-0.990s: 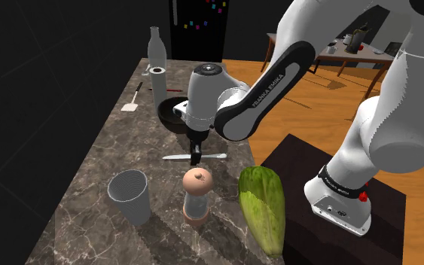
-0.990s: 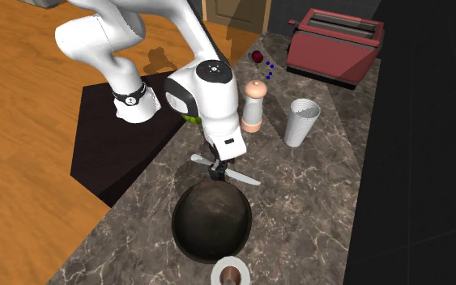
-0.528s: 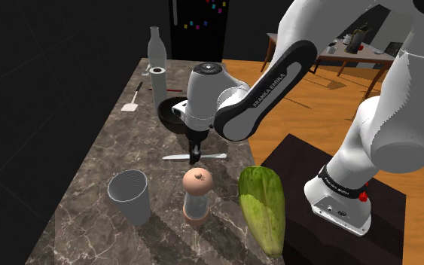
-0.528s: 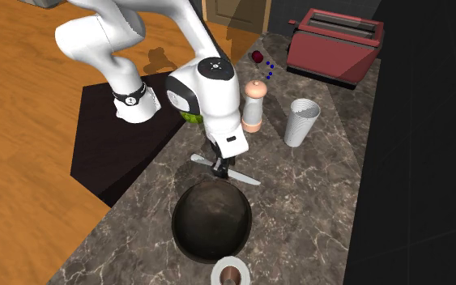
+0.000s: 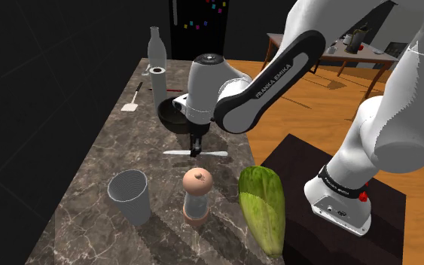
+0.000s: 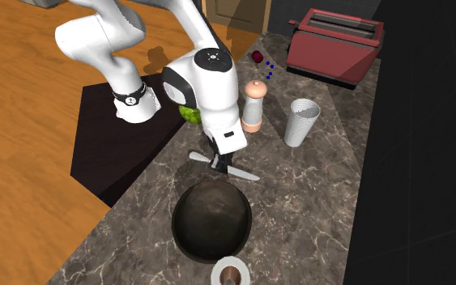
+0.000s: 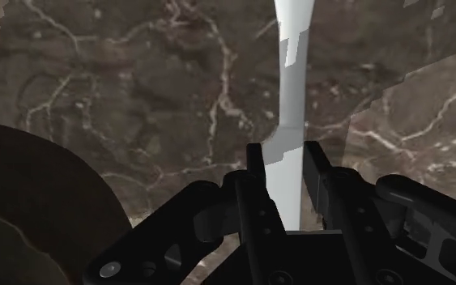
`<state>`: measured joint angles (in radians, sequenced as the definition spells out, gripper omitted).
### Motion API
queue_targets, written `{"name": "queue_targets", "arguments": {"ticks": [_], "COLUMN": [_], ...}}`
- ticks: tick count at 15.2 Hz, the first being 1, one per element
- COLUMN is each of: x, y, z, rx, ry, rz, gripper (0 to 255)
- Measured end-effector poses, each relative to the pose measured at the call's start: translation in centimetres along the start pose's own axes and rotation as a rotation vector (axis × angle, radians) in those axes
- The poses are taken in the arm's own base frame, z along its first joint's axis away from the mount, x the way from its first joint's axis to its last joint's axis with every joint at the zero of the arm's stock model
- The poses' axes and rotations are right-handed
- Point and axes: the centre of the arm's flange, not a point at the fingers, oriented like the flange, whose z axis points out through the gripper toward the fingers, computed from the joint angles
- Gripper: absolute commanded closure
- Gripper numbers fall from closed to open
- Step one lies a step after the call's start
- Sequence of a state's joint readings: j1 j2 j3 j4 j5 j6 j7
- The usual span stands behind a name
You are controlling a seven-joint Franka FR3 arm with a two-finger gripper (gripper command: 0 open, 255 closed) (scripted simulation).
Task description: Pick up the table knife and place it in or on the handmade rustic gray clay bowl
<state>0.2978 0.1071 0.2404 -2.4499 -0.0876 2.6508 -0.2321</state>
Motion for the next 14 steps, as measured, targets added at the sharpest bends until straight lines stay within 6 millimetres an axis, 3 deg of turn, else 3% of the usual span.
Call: {"name": "queue_targets", "arguments": {"ticks": [14], "x": [0.7], "y": [0.4], "z": [-7.4], "rx": [0.000], "ry": [0.000], "rz": [0.000], "gripper": [255]}}
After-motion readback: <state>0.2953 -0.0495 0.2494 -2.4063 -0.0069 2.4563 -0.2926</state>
